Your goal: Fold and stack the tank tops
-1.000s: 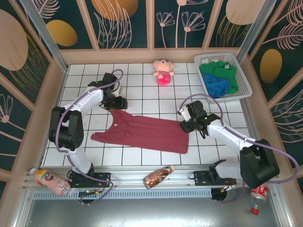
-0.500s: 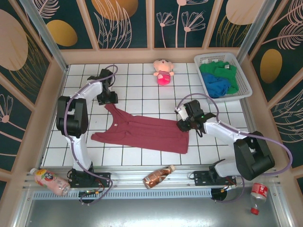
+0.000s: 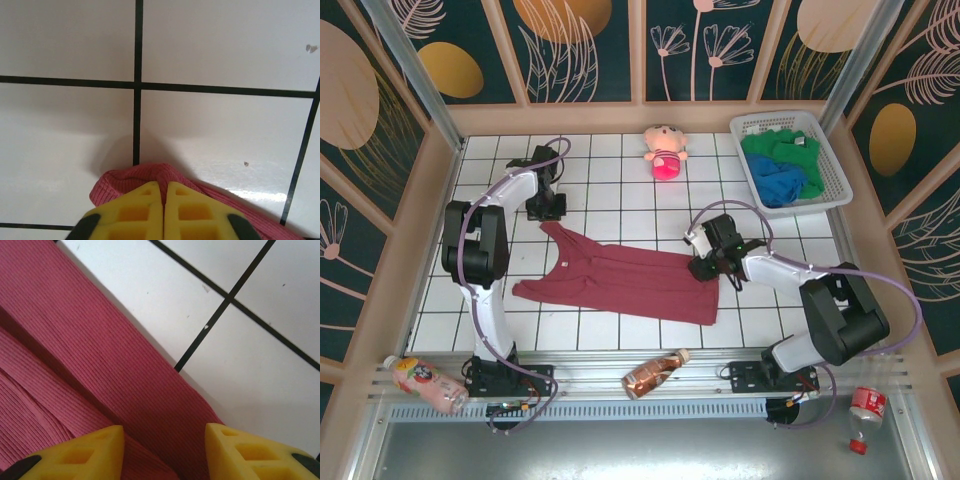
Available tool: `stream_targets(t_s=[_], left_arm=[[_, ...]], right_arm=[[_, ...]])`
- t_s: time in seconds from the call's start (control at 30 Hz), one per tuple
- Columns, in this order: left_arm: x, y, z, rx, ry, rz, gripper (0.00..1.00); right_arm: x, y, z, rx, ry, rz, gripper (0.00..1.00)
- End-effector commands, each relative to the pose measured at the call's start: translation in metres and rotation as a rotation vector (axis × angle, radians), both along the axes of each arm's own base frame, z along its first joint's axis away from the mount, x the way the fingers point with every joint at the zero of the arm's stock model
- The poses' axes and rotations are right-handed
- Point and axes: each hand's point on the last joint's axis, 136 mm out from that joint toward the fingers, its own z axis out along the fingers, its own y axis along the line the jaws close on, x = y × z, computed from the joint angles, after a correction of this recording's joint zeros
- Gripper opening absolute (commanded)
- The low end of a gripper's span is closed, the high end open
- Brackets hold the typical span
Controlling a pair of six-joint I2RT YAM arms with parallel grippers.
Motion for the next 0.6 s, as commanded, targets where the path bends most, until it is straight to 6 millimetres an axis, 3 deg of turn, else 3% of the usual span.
stream_targets(t_s=[0.0,0.3,0.4,0.57], left_arm=[[-0.005,0.001,0.011,0.002,0.010,-0.013,0.04],[-0.031,-0.012,0.044,-0.110,-0.039,-0.013,0.04],[-0.048,-0.004,0.040,-0.079,-0.030,-0.017,0.04],[-0.070,0.010,0.015,-0.014,0.031,0.003,0.05]], right_arm=[[-0.010,0.002,-0.011,0.005,0.029,0.015,0.46],[-0.030,-0.015,-0.032,-0.072,0.086,0.020,0.44],[-0.032,-0.019,-0.034,-0.089,0.088,0.015,0.44],[-0.034,-0.023,-0.037,-0.111,0.096,0.011,0.44]])
